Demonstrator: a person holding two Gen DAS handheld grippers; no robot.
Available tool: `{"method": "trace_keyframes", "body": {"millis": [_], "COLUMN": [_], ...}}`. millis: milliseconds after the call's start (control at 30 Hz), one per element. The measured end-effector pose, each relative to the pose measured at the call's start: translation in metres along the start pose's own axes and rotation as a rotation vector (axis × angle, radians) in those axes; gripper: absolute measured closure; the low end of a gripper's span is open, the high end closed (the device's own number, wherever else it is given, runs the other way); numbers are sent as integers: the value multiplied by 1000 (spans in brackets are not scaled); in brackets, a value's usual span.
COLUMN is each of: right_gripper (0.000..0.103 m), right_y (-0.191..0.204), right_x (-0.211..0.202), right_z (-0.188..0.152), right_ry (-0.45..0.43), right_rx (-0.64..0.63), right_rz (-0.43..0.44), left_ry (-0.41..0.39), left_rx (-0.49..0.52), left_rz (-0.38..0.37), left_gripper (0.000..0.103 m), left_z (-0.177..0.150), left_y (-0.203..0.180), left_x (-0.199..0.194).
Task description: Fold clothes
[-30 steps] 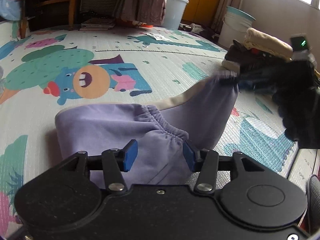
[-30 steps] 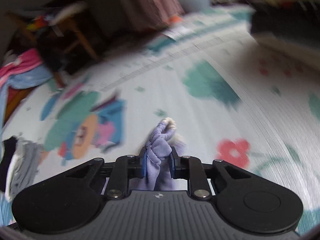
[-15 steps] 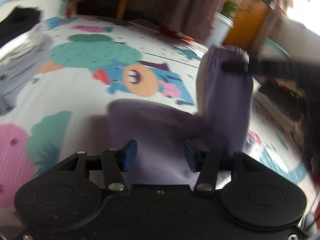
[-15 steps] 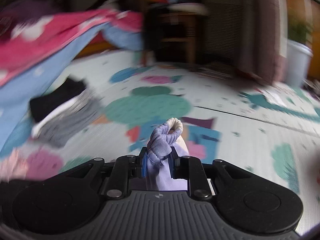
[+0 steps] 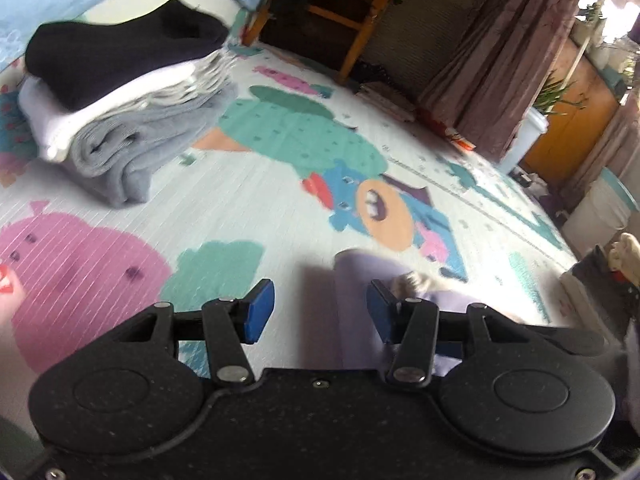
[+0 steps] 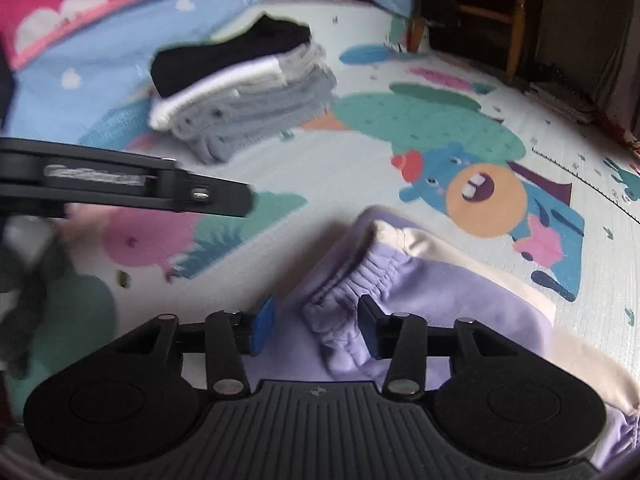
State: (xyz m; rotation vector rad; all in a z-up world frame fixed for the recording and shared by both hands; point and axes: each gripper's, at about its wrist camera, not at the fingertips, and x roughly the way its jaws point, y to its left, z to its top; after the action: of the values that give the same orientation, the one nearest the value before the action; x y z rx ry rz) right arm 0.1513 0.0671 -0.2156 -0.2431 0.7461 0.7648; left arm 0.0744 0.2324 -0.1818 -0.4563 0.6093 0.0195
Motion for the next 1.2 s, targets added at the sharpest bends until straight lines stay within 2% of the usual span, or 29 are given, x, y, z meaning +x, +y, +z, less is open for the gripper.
{"method": "trace_keyframes", "body": {"millis": [67, 100, 167, 233, 333, 367, 467, 500, 567, 667, 733, 800, 867, 967, 1033, 1200], "right_gripper": [49, 49, 49, 49, 48, 48, 48, 48, 48, 50, 60, 81, 85, 86, 86, 87], "right_y": [-10, -23, -54, -96, -160, -175, -211, -217, -228, -222, -217, -220, -224, -227, -225, -187], "right_x": [-29, -42, -65, -80, -96, -99, -103, -99, -91, -81, -75, -72, -75, -88, -101, -121], "right_z": [-7, -15, -35, -64, -112, -124, -152, -156, -164, -154, -147, -147, -143, -134, -120, -61], "right_ry": [-58, -82, -113, -128, -163, -173, -185, -182, -178, -165, -146, -148, -160, -228, -292, -391], "right_rx": [57, 128, 309, 541, 880, 955, 1130, 1152, 1195, 1117, 1065, 1070, 1052, 1058, 1048, 858], "right_rz": [-13, -44, -134, -256, -407, -433, -476, -469, -455, -493, -522, -510, -487, -443, -405, -276], "left_ry": [-8, -10, -17, -18, -43, -55, -47, -13, 173, 133, 137, 137, 144, 151, 134, 109], "left_rx": [41, 71, 174, 301, 478, 527, 574, 570, 593, 653, 642, 638, 622, 579, 546, 387], "left_rz": [-41, -68, -138, -208, -265, -293, -305, -282, -164, -166, -155, -153, -163, -172, -175, -191], "left_gripper": [53, 53, 53, 53, 53, 53, 53, 53, 53, 51, 51, 51, 50, 50, 50, 49], "left_z": [2, 2, 0, -4, -11, -13, -19, -22, -33, -48, -48, -48, -46, -38, -34, -28], "left_y": [-10, -16, -35, -56, -82, -89, -92, -90, -82, -75, -75, -75, -73, -71, -75, -59], "left_x": [3, 5, 12, 21, 33, 37, 61, 75, 115, 126, 130, 134, 132, 127, 102, 73]}}
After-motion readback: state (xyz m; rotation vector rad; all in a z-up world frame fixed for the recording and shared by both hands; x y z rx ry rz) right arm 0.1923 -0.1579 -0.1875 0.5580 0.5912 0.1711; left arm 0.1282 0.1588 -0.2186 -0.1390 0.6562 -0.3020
